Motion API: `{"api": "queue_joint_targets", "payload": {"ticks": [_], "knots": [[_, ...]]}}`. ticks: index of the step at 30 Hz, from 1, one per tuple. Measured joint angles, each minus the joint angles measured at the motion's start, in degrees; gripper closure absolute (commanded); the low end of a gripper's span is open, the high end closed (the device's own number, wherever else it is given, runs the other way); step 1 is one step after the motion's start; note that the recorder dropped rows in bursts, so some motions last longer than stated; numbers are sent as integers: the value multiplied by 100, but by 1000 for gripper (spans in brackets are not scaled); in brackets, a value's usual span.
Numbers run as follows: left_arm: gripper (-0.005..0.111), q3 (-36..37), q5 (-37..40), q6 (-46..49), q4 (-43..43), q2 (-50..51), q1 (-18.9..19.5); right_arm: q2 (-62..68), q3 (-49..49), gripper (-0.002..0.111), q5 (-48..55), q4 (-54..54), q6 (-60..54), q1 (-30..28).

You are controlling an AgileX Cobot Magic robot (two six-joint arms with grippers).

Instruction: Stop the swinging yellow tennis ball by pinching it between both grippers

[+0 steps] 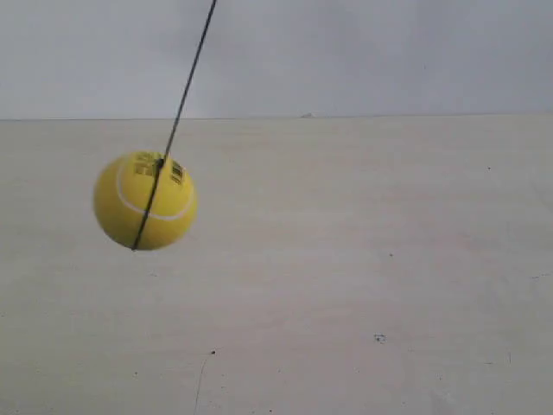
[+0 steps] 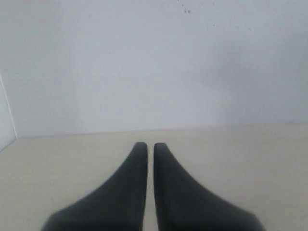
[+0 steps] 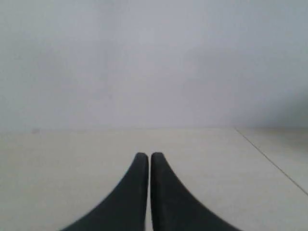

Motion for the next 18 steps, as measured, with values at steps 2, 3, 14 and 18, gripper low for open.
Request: {"api": "queue_joint_targets", "payload": {"ticks": [2,3,14,18], "knots": [[102,0,-488,-695,-436,0,0,0,0,108,-504,281,785,0],[102,0,-733,-1359,-705,0,0,0,0,108,-788,430,1494,0],[102,-314,-1150,-2862,-179,77,-390,-4,-91,108,-2525,-423,4554,0],[102,-368,-1647,-3007,58,629,-733,319,-648,108,-2759,-2904,5882,0]]}}
